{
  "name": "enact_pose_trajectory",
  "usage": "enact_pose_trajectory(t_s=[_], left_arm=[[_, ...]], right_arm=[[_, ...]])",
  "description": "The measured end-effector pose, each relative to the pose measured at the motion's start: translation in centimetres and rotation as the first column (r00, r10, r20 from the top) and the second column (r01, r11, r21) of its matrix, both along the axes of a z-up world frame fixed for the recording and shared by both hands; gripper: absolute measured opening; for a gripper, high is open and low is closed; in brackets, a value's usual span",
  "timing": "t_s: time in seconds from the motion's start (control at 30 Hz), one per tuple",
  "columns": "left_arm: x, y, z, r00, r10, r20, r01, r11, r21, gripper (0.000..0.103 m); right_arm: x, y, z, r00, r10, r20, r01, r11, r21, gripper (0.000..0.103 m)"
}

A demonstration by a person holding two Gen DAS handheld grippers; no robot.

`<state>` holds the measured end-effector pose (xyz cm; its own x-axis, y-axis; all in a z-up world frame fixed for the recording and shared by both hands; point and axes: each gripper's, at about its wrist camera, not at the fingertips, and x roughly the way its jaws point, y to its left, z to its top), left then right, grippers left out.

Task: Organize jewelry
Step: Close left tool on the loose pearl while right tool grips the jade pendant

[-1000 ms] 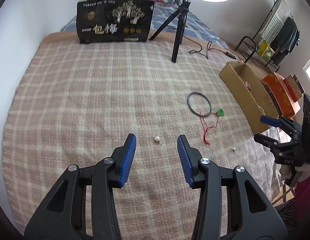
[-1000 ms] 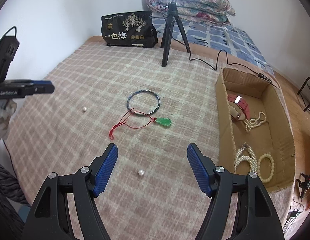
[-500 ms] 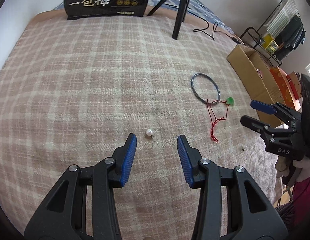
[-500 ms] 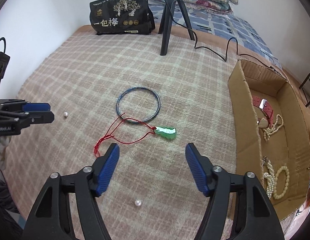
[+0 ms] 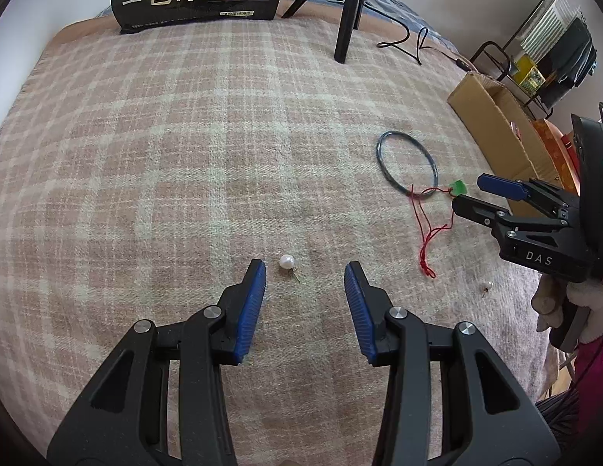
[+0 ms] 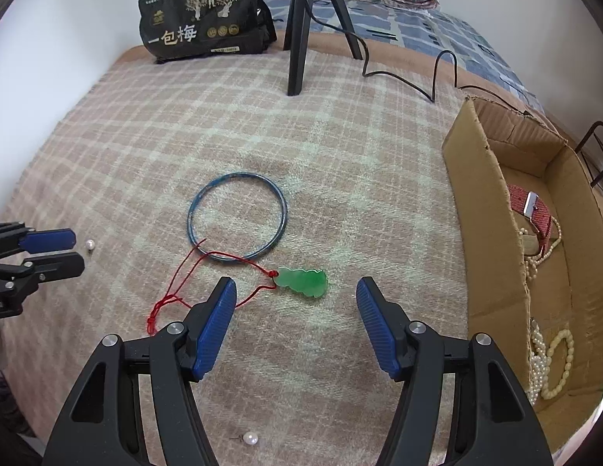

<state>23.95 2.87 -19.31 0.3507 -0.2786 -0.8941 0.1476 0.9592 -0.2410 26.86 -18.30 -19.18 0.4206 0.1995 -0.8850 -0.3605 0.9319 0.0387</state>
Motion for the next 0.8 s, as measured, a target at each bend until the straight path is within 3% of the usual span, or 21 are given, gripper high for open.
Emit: enact_pose_trajectory(t_s=[0.2,0.27,0.6,0.8], left_arm=[[0.2,-0.2,-0.6,1.0,-0.008,0.0,0.008,1.0,0.019,0.043],[0.2,-0.4,-0.8,1.0,-0.017,-0.003,0.017,0.999,0.029,0.034],[0.6,-0.4,-1.4,1.0,-0.025,-0.007,0.025,0.999,0.047,0.033],[0.6,-0.5,-1.6,1.0,-0.027,-0.004,0.027,0.998,0.065,0.024]], right_arm=[[0.3,-0.2,-0.5,1.0,-0.003,-0.007,0.003,1.0,-0.016,0.06],[0.3,-0.3,-0.7,1.0,-0.002,-0.011,0.002,1.0,-0.017,0.058],[0.5,-0.2,-1.1,1.0,0.004,-0.01,-0.004,1.0,-0.015,0.055],[0.8,-0.2,-1.2,1.0,0.004,-0.017,-0.004,1.0,-0.001,0.041]])
